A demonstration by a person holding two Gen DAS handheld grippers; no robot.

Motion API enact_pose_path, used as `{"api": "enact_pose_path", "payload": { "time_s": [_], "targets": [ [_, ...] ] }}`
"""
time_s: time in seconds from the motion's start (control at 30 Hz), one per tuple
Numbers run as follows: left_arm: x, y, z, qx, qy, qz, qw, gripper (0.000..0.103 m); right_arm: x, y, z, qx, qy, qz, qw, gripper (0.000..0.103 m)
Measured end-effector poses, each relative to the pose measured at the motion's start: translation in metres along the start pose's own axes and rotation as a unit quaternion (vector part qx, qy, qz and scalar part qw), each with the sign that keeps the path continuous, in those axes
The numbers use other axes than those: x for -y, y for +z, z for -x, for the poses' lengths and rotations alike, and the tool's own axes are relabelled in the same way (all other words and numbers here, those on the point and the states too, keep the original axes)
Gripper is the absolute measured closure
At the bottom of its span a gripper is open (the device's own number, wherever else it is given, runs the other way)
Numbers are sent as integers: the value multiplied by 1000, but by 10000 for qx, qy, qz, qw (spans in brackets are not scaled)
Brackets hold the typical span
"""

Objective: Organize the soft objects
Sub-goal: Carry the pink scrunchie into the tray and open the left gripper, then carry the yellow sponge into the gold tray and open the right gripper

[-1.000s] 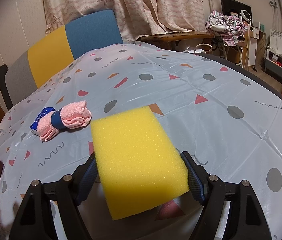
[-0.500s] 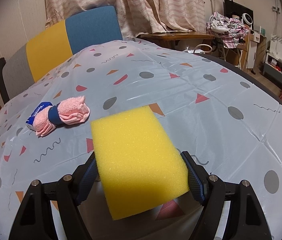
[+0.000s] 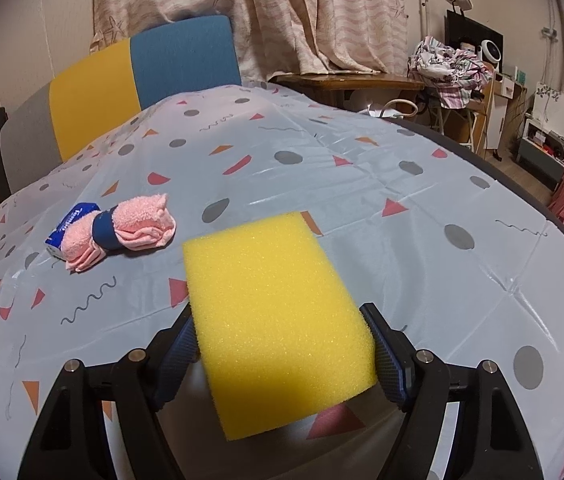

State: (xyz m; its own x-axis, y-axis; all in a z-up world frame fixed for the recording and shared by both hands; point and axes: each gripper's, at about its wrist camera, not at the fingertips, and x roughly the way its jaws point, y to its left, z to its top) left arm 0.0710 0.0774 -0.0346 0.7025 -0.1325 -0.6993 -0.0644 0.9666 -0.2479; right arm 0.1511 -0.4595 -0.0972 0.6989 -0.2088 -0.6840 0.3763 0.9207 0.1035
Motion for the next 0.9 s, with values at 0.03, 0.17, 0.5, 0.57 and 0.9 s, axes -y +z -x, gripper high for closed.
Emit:
{"api": "enact_pose_path", "payload": {
  "time_s": [0.03, 0.17, 0.5, 0.57, 0.9],
  "targets": [
    [-9, -1, -2, -28, 138, 67, 9999, 81, 1, 0, 2, 31, 1, -11, 10000, 25],
    [-35, -3, -9, -114, 532, 287, 9981, 81, 2, 0, 9, 110, 75, -33, 9999, 25],
    [-62, -9, -17, -277, 749, 568, 9952, 57, -28, -6, 52, 181, 767, -12, 9969, 25],
    [-61, -9, -16, -268, 729, 578, 9953, 57, -46, -7, 67, 219, 1080, 64, 9939, 25],
    [-50, -6, 16, 385, 372, 524, 9972, 57, -153, -23, 142, 282, 2617, 894, 9606, 25]
  ]
}}
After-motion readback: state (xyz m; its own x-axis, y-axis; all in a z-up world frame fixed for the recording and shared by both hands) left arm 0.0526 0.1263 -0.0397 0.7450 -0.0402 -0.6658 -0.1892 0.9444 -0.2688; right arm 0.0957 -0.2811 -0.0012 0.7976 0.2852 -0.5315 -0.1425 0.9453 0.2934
